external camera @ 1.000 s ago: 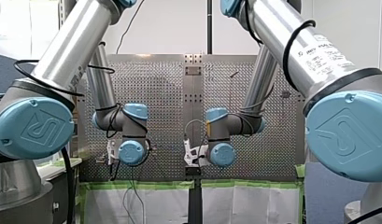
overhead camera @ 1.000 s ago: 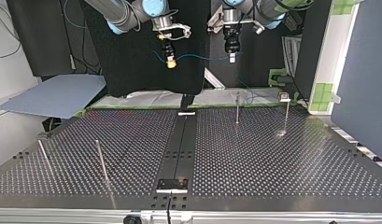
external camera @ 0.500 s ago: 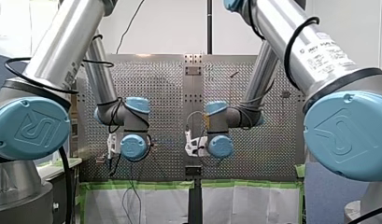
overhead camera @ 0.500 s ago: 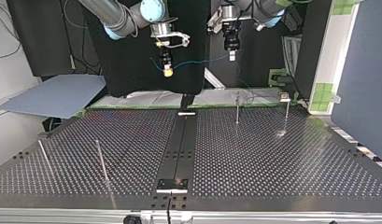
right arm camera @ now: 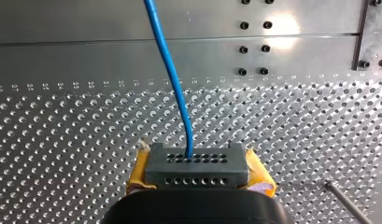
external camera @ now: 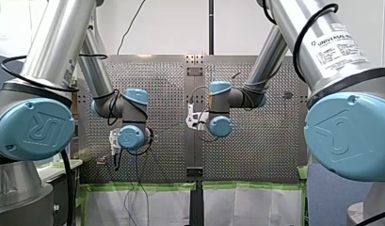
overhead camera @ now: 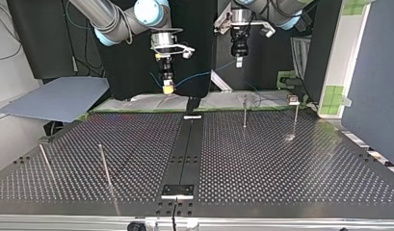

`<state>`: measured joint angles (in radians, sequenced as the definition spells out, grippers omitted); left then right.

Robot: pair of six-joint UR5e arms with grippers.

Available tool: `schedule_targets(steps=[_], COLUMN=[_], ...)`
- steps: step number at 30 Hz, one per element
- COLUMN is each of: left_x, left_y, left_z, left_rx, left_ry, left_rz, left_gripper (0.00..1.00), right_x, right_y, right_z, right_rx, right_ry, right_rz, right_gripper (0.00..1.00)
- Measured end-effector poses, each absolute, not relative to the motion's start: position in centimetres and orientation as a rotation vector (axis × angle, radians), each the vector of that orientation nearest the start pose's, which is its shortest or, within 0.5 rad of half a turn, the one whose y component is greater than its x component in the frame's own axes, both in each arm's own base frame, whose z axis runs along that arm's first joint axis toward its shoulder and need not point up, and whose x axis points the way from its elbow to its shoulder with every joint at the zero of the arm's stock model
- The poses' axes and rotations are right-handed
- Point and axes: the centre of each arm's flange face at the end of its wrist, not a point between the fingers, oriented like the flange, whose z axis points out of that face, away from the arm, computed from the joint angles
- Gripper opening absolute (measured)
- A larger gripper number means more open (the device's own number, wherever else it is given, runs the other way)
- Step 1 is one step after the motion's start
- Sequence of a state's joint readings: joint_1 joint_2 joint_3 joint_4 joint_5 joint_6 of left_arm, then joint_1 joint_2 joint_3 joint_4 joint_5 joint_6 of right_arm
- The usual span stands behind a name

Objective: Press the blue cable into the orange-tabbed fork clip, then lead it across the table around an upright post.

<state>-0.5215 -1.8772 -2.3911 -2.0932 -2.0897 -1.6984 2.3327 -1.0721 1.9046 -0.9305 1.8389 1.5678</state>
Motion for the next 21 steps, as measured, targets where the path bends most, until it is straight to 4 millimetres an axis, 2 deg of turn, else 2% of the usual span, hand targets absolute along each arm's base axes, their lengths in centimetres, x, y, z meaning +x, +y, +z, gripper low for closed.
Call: schedule_targets(steps=[14, 21], left_x=[30.4, 31.9], left_y=[-25.6, -24.0], left_z=[11.3, 9.5], left_rx=[-0.133, -0.135], left_ry=[1.563, 1.607], left_rz=[-0.172, -0.162], left_gripper=[0.0, 0.0], right_x=[47.6, 47.5], right_y=[-33.8, -34.2], right_z=[14.1, 11.6], right_rx=[1.534, 1.546], right_ry=[-0.896, -0.91], right_rz=[1.666, 1.657], right_gripper=[0.0, 0.0])
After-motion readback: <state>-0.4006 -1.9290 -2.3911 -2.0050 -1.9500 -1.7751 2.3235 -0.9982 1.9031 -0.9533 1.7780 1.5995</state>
